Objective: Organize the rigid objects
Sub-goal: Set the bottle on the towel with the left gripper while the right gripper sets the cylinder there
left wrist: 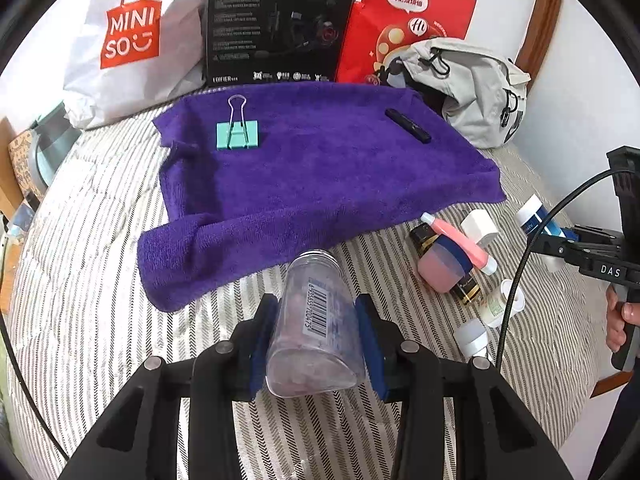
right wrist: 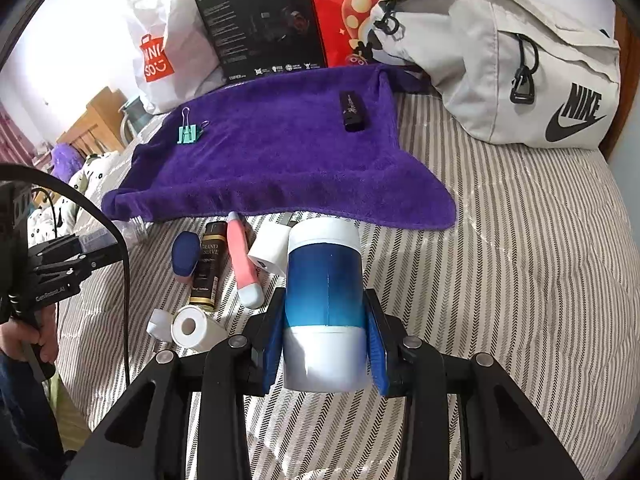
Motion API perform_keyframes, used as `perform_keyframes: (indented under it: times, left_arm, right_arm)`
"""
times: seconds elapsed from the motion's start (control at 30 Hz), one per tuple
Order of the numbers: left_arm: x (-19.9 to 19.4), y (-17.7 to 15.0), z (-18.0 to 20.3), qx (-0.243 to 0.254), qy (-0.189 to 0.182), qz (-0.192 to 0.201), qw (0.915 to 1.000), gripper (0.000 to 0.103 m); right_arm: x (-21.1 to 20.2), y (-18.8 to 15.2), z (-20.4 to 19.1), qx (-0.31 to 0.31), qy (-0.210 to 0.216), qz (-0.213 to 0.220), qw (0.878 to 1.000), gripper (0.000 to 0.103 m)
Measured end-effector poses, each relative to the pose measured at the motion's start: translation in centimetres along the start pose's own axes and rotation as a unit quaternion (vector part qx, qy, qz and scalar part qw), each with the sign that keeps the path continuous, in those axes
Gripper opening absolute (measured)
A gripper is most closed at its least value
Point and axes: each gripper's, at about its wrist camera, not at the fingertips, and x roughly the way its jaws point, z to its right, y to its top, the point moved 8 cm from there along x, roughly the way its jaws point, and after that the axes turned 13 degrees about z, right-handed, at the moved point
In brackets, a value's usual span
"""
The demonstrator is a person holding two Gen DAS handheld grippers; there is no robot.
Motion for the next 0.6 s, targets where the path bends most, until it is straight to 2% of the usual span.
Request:
perform_keyframes:
  times: [0.2,0.4,0.6]
  left_arm:
    - [1.1,-1.9,0.1,0.026,0.017,-0.026,0.9992,0.038]
    - [1.3,-2.3,1.1,0.082,0.048,-0.03,0.995,0.04]
    - [0.7,-2.5,1.1,0.075,0.048,-0.031,0.9955,0.039]
  right_arm:
    - [0.3,-0.5,0.0,0.001,0.003,-0.006,1.0,0.036]
    - [0.7,-1.0,0.1,0.003,0.0,-0.015,1.0,0.036]
    - [0.8,-1.1,-0.3,0.002,0.008,-0.014,1.0,0.036]
